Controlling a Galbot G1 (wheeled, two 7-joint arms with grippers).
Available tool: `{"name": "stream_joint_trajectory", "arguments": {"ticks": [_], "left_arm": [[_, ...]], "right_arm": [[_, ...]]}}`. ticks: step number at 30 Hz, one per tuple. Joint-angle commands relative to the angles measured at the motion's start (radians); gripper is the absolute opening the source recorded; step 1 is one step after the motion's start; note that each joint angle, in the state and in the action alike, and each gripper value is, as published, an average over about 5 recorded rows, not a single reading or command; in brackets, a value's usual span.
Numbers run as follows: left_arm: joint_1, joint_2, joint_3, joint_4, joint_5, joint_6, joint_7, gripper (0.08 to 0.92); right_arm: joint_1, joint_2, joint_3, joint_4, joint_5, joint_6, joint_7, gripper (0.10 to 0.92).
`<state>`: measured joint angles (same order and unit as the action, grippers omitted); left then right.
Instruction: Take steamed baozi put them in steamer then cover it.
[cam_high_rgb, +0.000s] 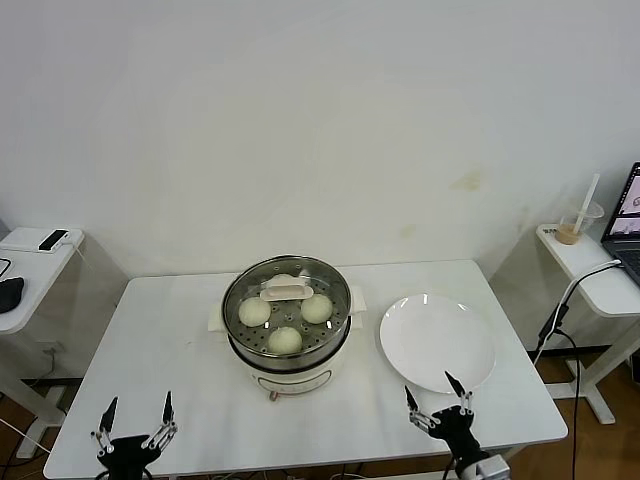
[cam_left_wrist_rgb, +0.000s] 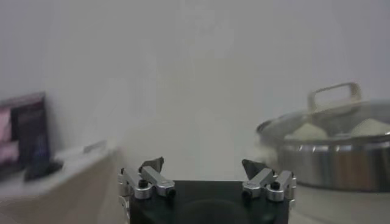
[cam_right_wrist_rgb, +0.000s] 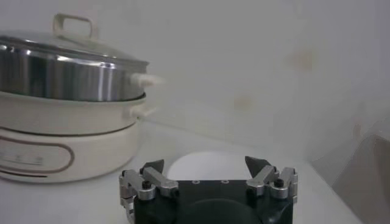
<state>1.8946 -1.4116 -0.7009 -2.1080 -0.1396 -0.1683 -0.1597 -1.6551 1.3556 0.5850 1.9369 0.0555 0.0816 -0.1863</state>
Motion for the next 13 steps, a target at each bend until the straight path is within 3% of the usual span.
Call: {"name": "stream_joint_trajectory", "arguments": {"ticks": [1, 13], "left_arm": [[0.054, -0.033, -0.016, -0.011, -0.082, 0.053, -0.007, 0.823], [0.064, -0.044, -0.002, -0.019, -0.061, 0.078, -0.018, 0.823]], "right_arm": [[-0.022, -0.017, -0.016, 0.035, 0.095, -0.076, -0.013, 0.823], [-0.015, -0.028, -0.030, 0.022, 0.121, -0.035, 0.010, 0.823]]}}
